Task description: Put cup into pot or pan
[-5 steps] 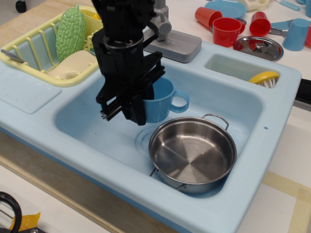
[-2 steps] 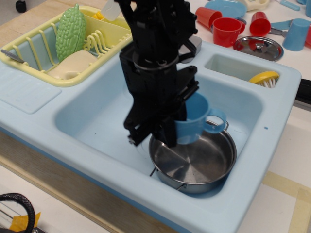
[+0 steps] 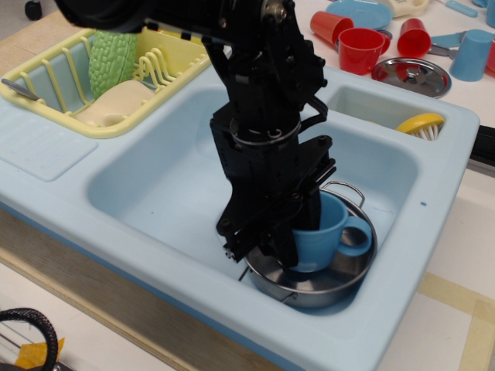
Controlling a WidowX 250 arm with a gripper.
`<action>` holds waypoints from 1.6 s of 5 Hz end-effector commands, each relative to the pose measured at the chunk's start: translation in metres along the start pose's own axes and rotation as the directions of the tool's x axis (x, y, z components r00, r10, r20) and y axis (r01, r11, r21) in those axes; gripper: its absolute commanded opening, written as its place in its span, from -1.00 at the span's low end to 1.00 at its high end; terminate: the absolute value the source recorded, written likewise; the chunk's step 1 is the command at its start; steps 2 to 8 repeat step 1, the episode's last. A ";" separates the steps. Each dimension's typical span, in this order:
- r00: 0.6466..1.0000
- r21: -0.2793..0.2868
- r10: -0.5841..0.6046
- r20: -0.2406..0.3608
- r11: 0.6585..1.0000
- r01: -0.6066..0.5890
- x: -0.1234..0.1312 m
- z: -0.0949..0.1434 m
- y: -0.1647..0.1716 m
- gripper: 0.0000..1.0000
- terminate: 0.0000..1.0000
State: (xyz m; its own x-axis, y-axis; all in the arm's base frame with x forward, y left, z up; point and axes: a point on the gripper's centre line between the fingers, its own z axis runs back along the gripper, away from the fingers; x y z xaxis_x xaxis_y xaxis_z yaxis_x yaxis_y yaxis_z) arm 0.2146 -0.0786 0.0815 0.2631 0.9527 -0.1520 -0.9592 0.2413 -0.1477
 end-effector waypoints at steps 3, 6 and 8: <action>1.000 -0.022 0.000 -0.001 1.000 0.000 0.000 0.004 -0.004 1.00 1.00; 1.000 -0.022 0.000 -0.001 1.000 0.000 0.000 0.004 -0.004 1.00 1.00; 1.000 -0.022 0.000 -0.001 1.000 0.000 0.000 0.004 -0.004 1.00 1.00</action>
